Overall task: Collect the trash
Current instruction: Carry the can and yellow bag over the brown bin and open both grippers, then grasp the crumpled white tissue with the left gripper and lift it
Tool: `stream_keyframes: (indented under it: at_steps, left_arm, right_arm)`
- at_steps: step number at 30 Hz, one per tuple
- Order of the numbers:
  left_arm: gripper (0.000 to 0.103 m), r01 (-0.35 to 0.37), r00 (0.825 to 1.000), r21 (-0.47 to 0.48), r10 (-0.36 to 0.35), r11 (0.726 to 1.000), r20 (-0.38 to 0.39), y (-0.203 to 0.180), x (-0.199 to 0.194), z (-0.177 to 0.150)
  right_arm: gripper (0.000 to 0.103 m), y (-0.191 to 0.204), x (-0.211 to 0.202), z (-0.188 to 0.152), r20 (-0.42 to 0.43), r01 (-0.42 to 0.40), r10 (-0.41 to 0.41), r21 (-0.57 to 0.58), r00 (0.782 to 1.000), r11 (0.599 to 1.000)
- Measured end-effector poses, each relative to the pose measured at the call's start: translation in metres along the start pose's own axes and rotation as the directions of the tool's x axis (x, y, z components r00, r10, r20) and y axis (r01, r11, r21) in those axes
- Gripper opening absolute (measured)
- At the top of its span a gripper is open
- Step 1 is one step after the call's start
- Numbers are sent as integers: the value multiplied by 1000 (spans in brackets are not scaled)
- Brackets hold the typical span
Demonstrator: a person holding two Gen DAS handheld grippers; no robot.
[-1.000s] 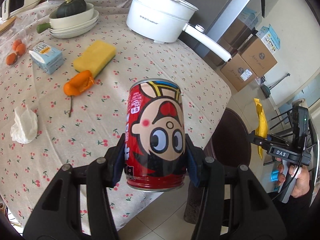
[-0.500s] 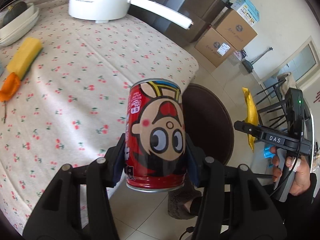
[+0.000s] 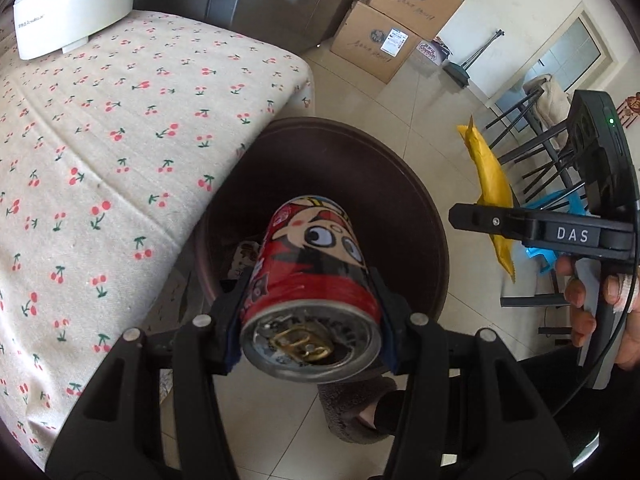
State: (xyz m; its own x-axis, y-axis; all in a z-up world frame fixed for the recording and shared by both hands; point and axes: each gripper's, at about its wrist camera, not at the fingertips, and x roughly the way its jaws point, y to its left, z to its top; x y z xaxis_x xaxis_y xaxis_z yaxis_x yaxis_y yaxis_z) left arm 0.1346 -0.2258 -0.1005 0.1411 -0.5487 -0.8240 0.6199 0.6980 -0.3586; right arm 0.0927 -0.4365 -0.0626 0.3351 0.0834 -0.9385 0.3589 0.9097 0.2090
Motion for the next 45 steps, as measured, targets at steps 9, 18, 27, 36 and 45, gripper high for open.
stream_keyframes:
  at_steps: [9,18,27,36,45]
  left_arm:
    - [102,-126,992,-34,126,991,6,27,-34,-1]
    - [102,-212,976,-125,217,969,31,77,-81,-21]
    - [102,-236,965,-236,256,943,59,111,-115,-39]
    - [102,-272,947,-331,312,904,72,152,-152,-63]
    - [102,-297,920,-476,381,828,89,202,-193,-96]
  right_arm:
    - [54,3,6,1,-19,8,-8,-11,1000,1000]
    - [54,19,21,7,-42,36,-37,-30,998,999]
    - [85,46,14,11,9,-7,6,59,1000,998]
    - [85,120,26,7,-8,-54,54,-24,999,998]
    - [86,187,36,-6,-6,-63,63,-122,998,991]
